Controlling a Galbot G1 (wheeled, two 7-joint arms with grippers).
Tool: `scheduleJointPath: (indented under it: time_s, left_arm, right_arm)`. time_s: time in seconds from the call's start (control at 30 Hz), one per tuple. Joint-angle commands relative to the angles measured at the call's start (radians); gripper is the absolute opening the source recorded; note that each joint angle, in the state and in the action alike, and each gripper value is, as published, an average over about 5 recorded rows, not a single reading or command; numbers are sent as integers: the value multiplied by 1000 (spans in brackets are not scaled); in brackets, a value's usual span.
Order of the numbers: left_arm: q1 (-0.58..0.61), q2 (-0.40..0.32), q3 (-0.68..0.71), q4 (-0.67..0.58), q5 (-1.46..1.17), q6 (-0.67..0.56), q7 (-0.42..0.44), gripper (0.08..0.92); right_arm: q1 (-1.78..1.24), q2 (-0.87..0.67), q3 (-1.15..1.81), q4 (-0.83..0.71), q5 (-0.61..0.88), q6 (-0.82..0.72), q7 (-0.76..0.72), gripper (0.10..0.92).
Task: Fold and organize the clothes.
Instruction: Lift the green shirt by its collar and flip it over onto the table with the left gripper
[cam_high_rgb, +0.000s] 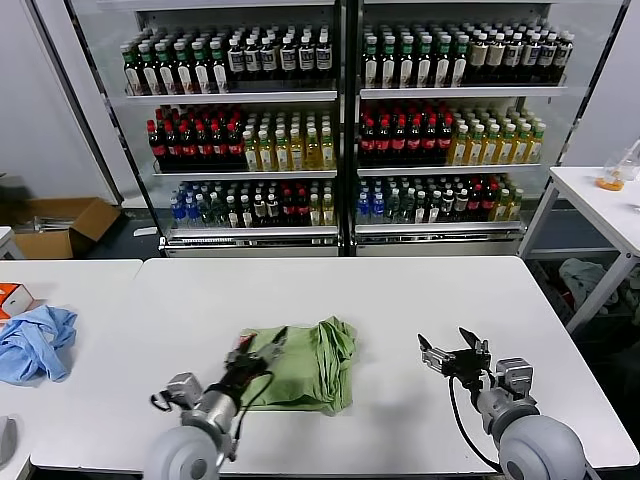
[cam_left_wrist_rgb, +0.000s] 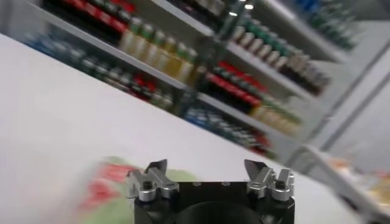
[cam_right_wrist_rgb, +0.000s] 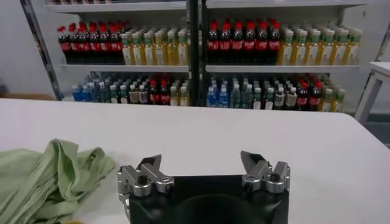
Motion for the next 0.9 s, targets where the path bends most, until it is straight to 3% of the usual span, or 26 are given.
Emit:
scheduleJointPath:
  time_s: [0.03,0.33,0.73,0.9]
  left_arm:
    - [85,47,-133,71,179,-21,-46,810]
    - [47,8,-72,84,76,30,3,823]
    - [22,-11,-50,128,-23,101,-5,822]
    - [46,-23,-60,98,-128,116,22,753]
  right_arm:
    - [-1,-4,-5,-4,-2,2,-1,823]
    - [-31,-6,12,13,-8,4,-1,823]
    - [-54,-2,17,42,-20,3,1,823]
    - [-64,0,17,48,-25,3,2,823]
